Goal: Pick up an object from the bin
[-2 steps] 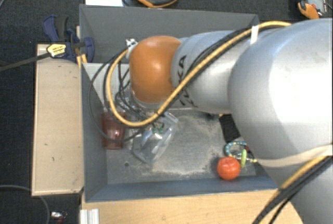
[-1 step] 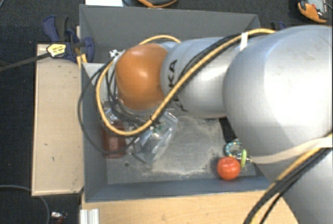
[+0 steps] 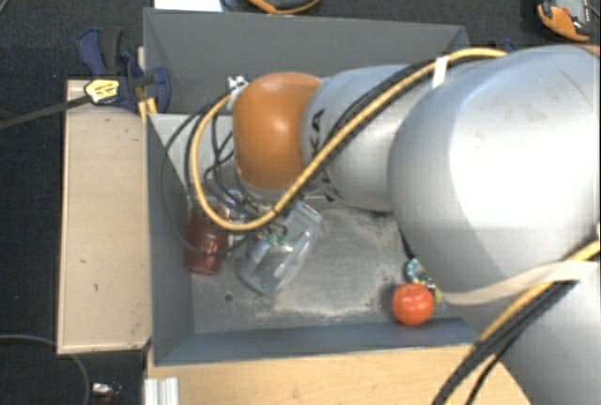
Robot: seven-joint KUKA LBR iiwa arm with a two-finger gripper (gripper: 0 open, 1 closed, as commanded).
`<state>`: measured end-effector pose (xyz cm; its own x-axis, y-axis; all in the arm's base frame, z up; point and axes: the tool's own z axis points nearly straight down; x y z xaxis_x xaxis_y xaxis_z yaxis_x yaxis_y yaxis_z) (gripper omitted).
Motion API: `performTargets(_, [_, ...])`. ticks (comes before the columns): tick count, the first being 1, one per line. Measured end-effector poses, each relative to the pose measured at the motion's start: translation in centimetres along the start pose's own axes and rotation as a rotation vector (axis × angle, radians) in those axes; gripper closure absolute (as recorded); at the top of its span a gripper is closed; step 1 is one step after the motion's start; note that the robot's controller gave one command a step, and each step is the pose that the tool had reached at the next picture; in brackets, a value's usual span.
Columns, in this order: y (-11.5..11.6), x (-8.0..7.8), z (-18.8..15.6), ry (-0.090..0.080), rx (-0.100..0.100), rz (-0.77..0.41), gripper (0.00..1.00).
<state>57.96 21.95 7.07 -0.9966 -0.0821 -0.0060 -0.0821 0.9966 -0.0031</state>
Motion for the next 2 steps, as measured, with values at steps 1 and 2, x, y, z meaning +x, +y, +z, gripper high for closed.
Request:
performTargets(1, [0.0, 0.0, 0.0, 0.000, 0.000, 0.001, 1.00])
performTargets(2, [-1.0, 2.5, -11.1, 0.002, 0.000, -0.006, 1.00])
